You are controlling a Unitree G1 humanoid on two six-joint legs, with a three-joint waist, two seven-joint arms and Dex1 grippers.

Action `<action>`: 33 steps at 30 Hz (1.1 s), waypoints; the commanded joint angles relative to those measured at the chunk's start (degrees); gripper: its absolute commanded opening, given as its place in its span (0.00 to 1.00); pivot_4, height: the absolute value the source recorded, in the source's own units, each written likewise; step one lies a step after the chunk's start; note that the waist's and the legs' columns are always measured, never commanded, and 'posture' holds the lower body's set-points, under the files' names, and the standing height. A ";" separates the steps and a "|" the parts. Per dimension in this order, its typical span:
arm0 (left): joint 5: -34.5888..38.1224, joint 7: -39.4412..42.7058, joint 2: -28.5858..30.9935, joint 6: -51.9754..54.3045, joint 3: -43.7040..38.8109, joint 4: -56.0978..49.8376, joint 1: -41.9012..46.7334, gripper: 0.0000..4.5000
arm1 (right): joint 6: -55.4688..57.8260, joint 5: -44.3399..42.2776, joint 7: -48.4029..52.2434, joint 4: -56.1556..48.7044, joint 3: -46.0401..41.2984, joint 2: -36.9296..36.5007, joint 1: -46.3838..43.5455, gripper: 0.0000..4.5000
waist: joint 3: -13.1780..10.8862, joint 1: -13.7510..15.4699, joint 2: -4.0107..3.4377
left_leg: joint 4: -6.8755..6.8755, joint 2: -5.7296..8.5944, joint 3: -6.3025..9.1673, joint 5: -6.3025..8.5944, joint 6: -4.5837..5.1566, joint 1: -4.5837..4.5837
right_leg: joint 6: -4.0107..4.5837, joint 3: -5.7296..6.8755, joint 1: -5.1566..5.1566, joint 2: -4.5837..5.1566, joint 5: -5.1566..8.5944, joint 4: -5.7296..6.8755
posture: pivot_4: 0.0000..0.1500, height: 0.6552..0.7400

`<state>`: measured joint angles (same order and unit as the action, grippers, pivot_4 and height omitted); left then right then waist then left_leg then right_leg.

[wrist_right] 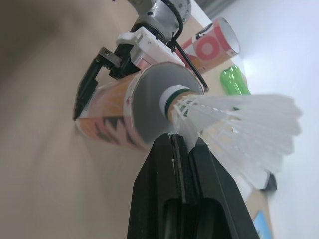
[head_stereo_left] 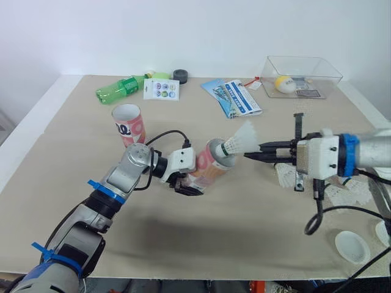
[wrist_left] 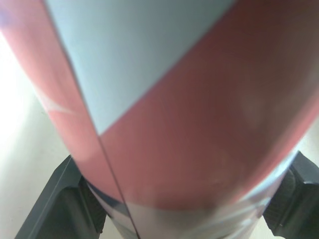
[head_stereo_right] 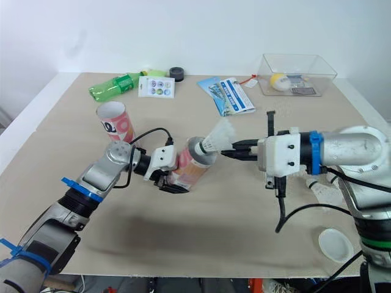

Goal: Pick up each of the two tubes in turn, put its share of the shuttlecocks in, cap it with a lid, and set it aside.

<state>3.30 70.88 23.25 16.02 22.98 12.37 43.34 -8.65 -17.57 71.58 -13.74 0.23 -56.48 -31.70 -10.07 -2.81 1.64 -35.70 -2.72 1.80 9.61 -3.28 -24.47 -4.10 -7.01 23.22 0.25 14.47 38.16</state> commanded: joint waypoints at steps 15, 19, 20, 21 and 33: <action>-0.58 -3.98 0.30 3.70 -0.56 -4.86 -1.32 0.74 | 5.54 -6.83 4.14 4.85 0.18 4.04 -9.48 0.93 | -0.11 0.05 -0.17 | 0.14 -0.01 0.03 0.01 0.01 0.00 | -0.01 0.01 0.04 -0.01 0.01 0.02 | 1.00 1.00; -0.82 -4.21 0.49 3.00 -0.72 -3.74 -0.85 0.74 | 19.51 -12.86 -3.40 1.52 -8.57 1.94 -1.12 0.97 | -0.11 0.39 -0.16 | 0.14 0.00 0.07 0.01 0.01 -0.04 | 0.07 0.03 0.03 0.01 -0.03 0.02 | 1.00 1.00; -0.84 -4.26 0.45 2.88 -0.68 -3.50 -0.74 0.74 | 23.03 -14.59 -5.78 0.11 -11.74 1.86 2.59 0.97 | -0.11 0.43 -0.16 | 0.12 0.00 0.14 0.01 0.01 -0.08 | 0.10 0.11 0.01 0.02 -0.02 0.02 | 1.00 1.00; -0.81 -4.30 0.47 2.87 -0.63 -3.48 -0.72 0.74 | 25.51 -15.80 -7.40 -1.13 -13.89 1.78 5.15 0.97 | -0.10 0.47 -0.16 | 0.11 0.01 0.12 0.01 0.01 -0.10 | 0.09 0.09 0.04 0.03 -0.02 0.01 | 1.00 1.00; -0.95 -3.12 -0.30 0.67 0.43 -1.47 -0.27 0.74 | 42.27 -18.13 -31.83 -16.55 -29.37 15.74 40.40 0.97 | -0.01 -0.02 -0.36 | -0.05 0.04 0.13 -0.07 0.18 -0.04 | 0.05 0.07 0.00 0.01 -0.07 0.08 | 1.00 1.00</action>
<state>2.28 67.36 23.00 17.51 23.54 11.21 42.35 33.22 -35.64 42.19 -27.52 -27.40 -41.15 8.12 -10.09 -2.83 1.27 -35.77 -2.69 1.92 9.51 -3.06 -24.50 -3.94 -6.94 23.23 0.25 14.40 38.24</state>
